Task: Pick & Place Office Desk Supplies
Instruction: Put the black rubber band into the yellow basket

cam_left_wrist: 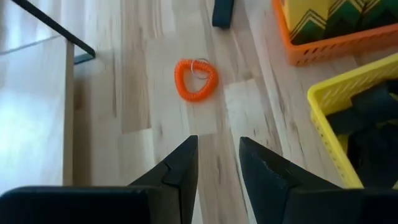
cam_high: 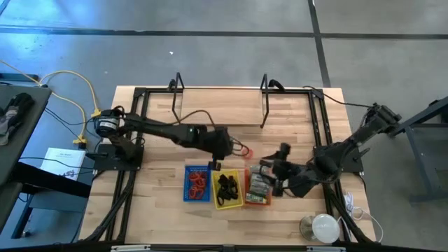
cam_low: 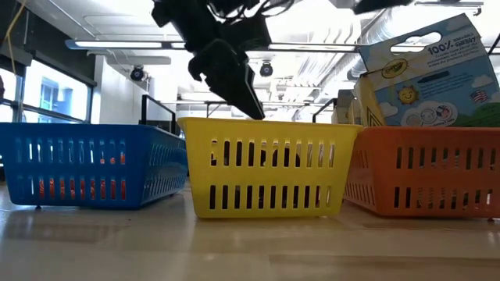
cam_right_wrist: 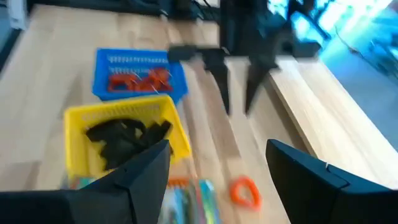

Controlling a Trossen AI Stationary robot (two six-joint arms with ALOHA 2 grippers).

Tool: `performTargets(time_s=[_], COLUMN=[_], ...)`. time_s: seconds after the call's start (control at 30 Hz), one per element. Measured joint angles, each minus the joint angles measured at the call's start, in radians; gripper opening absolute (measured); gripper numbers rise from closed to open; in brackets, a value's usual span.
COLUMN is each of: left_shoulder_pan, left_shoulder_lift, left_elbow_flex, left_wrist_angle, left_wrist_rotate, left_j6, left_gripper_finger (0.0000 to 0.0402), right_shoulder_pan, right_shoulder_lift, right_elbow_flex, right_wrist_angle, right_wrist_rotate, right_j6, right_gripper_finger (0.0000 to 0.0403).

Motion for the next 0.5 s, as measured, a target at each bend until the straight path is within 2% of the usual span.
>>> performTargets(time_s=[0.17, 0.37, 0.5], left_shoulder_pan=[0.041, 0.053, 0.059], left_shoulder_lift=[0.0, -0.002, -0.013], left_elbow_flex=[0.0, 0.0, 0.0], left_wrist_angle=[-0.02, -0.02, -0.023], left_wrist_rotate=[0.045, 0.046, 0.045], left_j6=[0.005, 0.03, 0.055], left_gripper_finger=[0.0111, 0.0111, 0.0111], right_shoulder_pan=[0.02, 0.007, -0.002], right_shoulder_lift=[-0.13, -0.23, -0.264], right_elbow_flex=[0.0, -0.016, -0.098], right_wrist_angle=[-0.262, -0.642, -0.73], right_wrist_rotate=[0.011, -0.097, -0.124], right_j6=[0.257, 0.718, 0.861], right_gripper_finger=[0.0254, 0.0254, 0.0254])
